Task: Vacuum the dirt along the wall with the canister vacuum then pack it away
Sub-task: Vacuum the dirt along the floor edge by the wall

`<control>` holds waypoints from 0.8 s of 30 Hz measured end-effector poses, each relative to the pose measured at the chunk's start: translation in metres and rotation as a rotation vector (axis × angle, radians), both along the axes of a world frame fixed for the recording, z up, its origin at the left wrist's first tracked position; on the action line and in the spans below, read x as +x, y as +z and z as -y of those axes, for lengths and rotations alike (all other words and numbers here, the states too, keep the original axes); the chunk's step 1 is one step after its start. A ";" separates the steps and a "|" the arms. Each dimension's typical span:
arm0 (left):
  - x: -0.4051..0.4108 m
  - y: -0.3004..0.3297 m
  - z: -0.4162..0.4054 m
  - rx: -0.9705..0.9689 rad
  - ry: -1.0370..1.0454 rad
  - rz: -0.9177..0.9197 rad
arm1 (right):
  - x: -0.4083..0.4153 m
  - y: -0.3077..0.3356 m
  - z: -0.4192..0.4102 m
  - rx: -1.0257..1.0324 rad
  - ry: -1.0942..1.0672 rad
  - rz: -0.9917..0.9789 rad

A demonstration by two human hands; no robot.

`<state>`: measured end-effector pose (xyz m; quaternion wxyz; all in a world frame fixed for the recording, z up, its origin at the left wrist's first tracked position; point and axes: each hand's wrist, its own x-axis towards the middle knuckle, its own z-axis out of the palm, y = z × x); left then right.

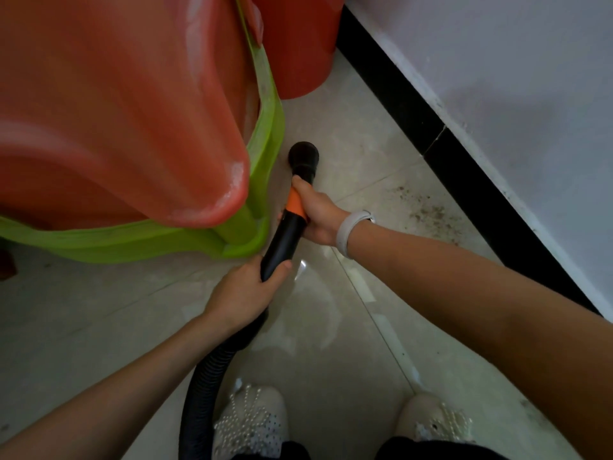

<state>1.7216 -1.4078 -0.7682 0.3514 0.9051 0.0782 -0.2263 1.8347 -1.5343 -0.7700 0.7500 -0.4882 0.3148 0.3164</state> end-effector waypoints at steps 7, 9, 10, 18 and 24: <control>-0.026 -0.009 0.000 0.006 -0.125 -0.071 | -0.051 -0.011 0.014 -0.131 -0.124 -0.053; -0.032 -0.012 0.001 -0.011 -0.167 -0.093 | -0.064 -0.013 0.021 -0.171 -0.143 -0.074; -0.034 -0.014 0.001 -0.014 -0.179 -0.097 | -0.068 -0.013 0.024 -0.184 -0.149 -0.082; -0.009 -0.011 0.008 -0.085 -0.076 -0.068 | -0.031 -0.004 0.025 -0.200 -0.164 -0.050; 0.020 -0.008 0.015 -0.071 -0.154 0.032 | 0.027 -0.003 0.048 -0.221 -0.223 0.000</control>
